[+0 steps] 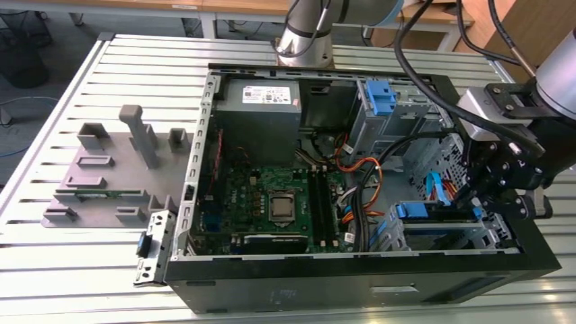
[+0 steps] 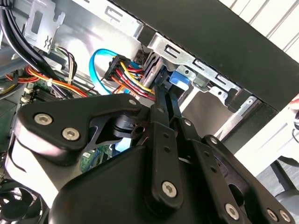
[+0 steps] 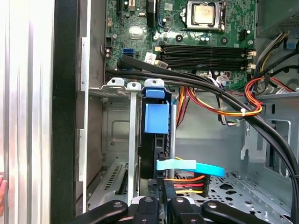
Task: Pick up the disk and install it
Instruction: 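Insert the second disk wire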
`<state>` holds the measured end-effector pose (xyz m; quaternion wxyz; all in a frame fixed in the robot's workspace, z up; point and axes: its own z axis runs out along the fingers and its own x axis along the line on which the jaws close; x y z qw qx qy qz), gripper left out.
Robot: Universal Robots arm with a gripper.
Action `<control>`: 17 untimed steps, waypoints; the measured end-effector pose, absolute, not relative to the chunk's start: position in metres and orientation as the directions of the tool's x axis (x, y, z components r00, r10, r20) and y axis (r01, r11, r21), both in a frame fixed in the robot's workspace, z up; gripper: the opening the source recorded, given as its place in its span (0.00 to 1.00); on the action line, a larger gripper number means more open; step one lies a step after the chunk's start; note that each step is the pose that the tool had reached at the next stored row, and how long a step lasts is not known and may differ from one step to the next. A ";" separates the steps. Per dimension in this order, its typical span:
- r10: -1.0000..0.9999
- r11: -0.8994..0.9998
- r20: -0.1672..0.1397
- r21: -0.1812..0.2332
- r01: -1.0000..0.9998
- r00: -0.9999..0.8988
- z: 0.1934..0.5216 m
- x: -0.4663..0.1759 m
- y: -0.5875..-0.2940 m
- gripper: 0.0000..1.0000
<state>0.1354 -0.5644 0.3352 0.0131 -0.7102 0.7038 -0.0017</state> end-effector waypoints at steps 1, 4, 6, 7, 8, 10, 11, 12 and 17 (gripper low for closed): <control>-1.000 -0.009 -0.016 -0.022 -1.000 0.009 0.335 0.135 -0.564 0.16; -1.000 -0.009 -0.016 -0.022 -1.000 0.009 0.335 0.135 -0.564 0.16; -1.000 -0.009 -0.016 -0.022 -1.000 0.009 0.335 0.135 -0.564 0.16; -1.000 -0.009 -0.016 -0.022 -1.000 0.009 0.335 0.135 -0.564 0.16; -1.000 -0.009 -0.016 -0.022 -1.000 0.009 0.335 0.135 -0.564 0.16; -1.000 -0.009 -0.016 -0.022 -1.000 0.009 0.334 0.135 -0.564 0.16; -1.000 -0.009 -0.016 -0.022 -1.000 0.009 0.334 0.134 -0.564 0.16; -1.000 -0.009 -0.016 -0.022 -1.000 0.009 0.334 0.134 -0.564 0.16; -1.000 -0.009 -0.016 -0.022 -1.000 0.009 0.334 0.134 -0.564 0.16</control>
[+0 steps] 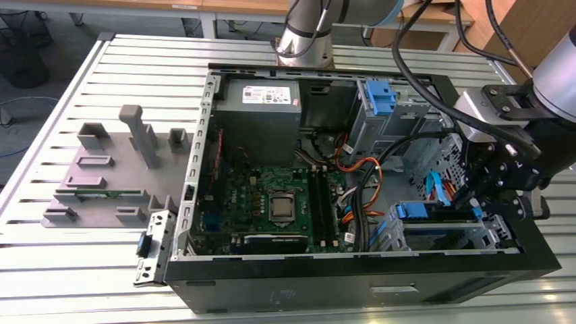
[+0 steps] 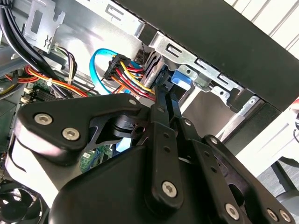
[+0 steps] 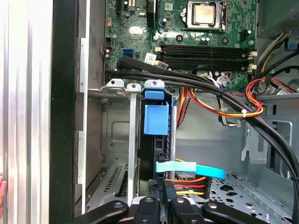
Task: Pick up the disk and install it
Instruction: 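Insert the second disk wire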
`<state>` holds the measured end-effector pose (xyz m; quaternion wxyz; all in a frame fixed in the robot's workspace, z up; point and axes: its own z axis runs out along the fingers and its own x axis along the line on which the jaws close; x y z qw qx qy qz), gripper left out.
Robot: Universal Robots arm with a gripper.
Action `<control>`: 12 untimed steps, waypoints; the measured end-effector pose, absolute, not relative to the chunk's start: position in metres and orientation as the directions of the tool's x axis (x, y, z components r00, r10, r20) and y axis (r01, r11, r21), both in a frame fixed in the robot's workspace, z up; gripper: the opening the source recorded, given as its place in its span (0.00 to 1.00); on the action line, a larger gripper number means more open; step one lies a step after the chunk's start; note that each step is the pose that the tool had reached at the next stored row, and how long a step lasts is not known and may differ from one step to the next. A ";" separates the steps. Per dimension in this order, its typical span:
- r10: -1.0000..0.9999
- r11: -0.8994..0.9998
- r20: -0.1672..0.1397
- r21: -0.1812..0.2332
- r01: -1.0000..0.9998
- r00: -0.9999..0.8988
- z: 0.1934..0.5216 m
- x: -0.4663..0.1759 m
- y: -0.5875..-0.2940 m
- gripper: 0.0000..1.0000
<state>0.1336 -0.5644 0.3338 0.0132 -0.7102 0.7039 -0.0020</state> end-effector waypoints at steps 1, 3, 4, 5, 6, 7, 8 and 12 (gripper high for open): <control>-1.000 -0.009 -0.016 -0.022 -1.000 0.009 0.334 0.134 -0.564 0.16; -1.000 -0.009 -0.016 -0.022 -1.000 0.009 0.332 0.134 -0.564 0.16; -1.000 -0.009 -0.016 -0.022 -1.000 0.009 0.332 0.134 -0.564 0.16; -1.000 -0.009 -0.016 -0.022 -1.000 0.009 0.332 0.134 -0.564 0.16; -1.000 -0.009 -0.016 -0.022 -1.000 0.009 0.332 0.134 -0.564 0.16; -1.000 -0.009 -0.016 -0.022 -1.000 0.009 0.332 0.134 -0.564 0.16; -1.000 -0.009 -0.016 -0.022 -1.000 0.009 0.331 0.134 -0.564 0.16; -1.000 -0.009 -0.015 -0.022 -1.000 0.009 0.330 0.134 -0.564 0.16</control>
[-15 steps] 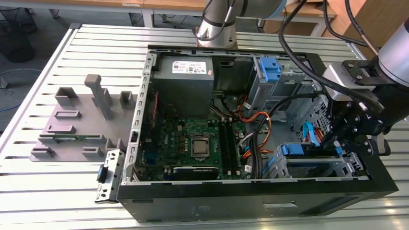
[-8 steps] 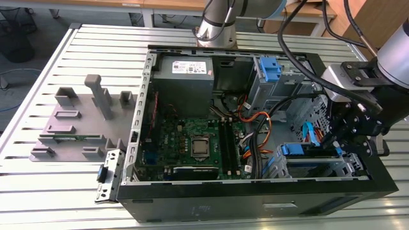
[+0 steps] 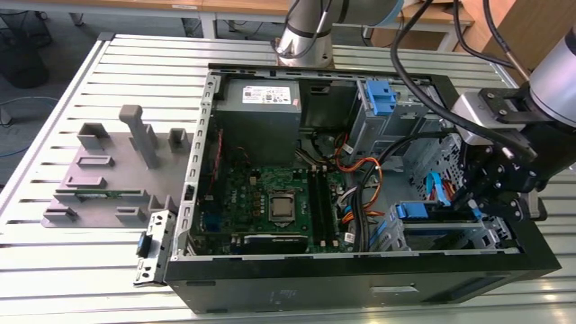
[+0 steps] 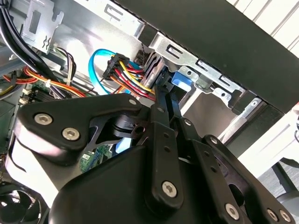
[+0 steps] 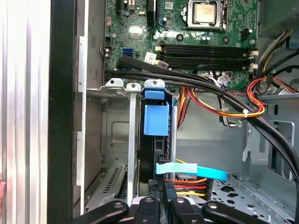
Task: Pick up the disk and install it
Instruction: 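Insert the second disk wire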
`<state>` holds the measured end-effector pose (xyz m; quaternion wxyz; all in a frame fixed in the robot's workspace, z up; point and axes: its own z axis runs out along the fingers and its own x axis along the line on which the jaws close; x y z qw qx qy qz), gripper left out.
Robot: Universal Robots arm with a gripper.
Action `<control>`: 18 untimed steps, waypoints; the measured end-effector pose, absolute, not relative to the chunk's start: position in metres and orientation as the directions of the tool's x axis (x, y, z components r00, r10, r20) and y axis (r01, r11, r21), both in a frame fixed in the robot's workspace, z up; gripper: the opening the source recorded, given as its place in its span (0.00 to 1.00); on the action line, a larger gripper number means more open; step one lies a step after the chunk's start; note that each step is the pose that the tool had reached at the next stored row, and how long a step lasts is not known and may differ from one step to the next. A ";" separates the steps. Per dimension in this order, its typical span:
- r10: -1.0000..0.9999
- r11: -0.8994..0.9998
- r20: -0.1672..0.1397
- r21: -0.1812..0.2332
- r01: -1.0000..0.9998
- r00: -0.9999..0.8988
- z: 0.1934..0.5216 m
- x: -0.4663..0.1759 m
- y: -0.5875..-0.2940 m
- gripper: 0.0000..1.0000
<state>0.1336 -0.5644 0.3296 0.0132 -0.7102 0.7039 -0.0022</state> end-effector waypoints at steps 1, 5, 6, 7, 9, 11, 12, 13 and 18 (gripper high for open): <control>-1.000 -0.009 -0.015 -0.022 -1.000 0.009 0.329 0.134 -0.564 0.16; -1.000 -0.009 -0.016 -0.022 -1.000 0.009 0.328 0.134 -0.564 0.16; -1.000 -0.009 -0.016 -0.022 -1.000 0.009 0.328 0.134 -0.564 0.16; -1.000 -0.009 -0.016 -0.022 -1.000 0.009 0.328 0.134 -0.564 0.16; -1.000 -0.009 -0.016 -0.022 -1.000 0.009 0.328 0.134 -0.564 0.16; -1.000 -0.009 -0.017 -0.022 -1.000 0.009 0.327 0.134 -0.564 0.16; -1.000 -0.009 -0.017 -0.022 -1.000 0.009 0.327 0.134 -0.564 0.17; -1.000 -0.009 -0.017 -0.022 -1.000 0.009 0.327 0.134 -0.564 0.23; -1.000 -0.009 -0.016 -0.022 -1.000 0.009 0.330 0.134 -0.564 0.23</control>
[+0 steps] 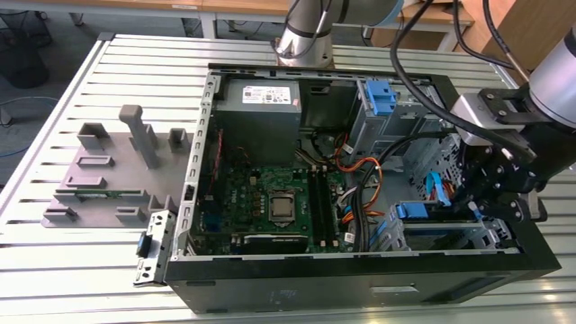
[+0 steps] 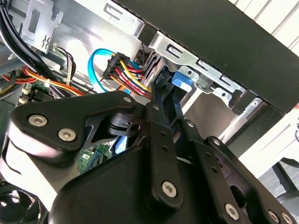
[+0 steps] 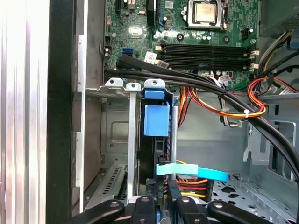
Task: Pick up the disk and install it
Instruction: 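Insert the second disk wire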
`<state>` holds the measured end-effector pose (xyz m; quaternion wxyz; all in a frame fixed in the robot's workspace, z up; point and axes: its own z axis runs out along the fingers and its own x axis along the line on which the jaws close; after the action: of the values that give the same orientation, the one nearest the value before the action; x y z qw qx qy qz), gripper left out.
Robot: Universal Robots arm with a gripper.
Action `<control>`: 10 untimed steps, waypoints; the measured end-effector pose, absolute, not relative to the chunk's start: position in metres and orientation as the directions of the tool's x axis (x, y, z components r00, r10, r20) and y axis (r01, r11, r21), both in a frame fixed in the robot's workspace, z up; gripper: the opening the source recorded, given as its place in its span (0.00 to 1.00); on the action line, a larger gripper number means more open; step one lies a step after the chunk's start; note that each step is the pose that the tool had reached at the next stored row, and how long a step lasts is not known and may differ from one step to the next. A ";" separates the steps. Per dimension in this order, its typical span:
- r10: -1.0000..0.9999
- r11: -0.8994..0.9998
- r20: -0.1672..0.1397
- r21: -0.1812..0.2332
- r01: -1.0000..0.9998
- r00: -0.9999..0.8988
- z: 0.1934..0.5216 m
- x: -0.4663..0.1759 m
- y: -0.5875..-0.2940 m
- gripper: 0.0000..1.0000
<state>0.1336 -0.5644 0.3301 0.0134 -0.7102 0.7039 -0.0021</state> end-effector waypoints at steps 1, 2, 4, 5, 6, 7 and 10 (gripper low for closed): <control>-1.000 -0.009 -0.016 -0.022 -1.000 0.009 0.332 0.134 -0.564 0.23; -1.000 -0.009 -0.016 -0.022 -1.000 0.009 0.335 0.134 -0.564 0.23; -1.000 -0.009 -0.016 -0.022 -1.000 0.009 0.341 0.134 -0.564 0.23; -1.000 -0.009 -0.016 -0.022 -1.000 0.009 0.345 0.134 -0.564 0.23; -1.000 -0.009 -0.016 -0.022 -1.000 0.009 0.348 0.134 -0.564 0.23; -1.000 -0.009 -0.016 -0.022 -1.000 0.009 0.351 0.134 -0.564 0.23; -1.000 -0.009 -0.016 -0.022 -1.000 0.009 0.357 0.134 -0.564 0.23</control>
<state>0.1336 -0.5645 0.3570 0.0133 -0.7102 0.7039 -0.0021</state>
